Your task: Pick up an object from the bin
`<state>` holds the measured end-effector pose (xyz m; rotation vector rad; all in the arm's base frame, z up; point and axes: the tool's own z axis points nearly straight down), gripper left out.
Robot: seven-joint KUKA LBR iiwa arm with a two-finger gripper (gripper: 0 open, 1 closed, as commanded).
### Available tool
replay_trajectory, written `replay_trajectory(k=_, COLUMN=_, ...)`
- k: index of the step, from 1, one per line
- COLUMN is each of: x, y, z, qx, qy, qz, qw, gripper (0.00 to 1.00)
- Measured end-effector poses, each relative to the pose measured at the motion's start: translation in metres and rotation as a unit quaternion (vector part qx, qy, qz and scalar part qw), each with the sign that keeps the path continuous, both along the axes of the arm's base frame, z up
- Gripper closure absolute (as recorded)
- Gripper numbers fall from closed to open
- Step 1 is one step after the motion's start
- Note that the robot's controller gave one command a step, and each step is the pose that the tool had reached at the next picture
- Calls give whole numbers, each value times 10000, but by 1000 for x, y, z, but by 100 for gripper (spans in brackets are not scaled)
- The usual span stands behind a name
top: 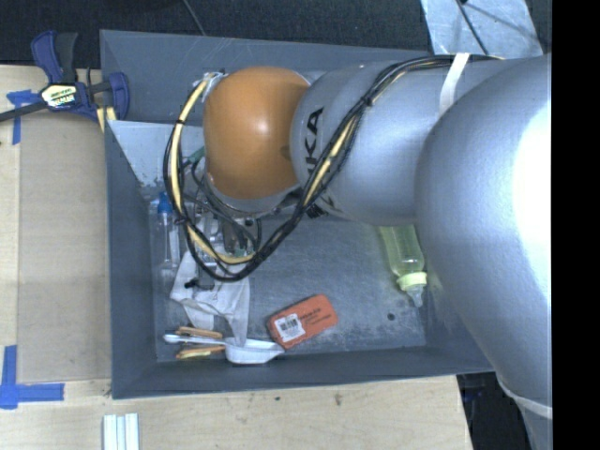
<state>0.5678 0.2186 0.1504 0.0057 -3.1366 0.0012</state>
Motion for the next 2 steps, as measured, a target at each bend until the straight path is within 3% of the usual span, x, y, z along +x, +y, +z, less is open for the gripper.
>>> replay_trajectory(k=1, x=2, y=-1, z=5, qx=9, qy=-37, qz=-19, qw=10000, gripper=0)
replay_trajectory(k=2, x=11, y=-4, z=-38, qx=15, qy=-61, qz=1528, qw=9882, gripper=0)
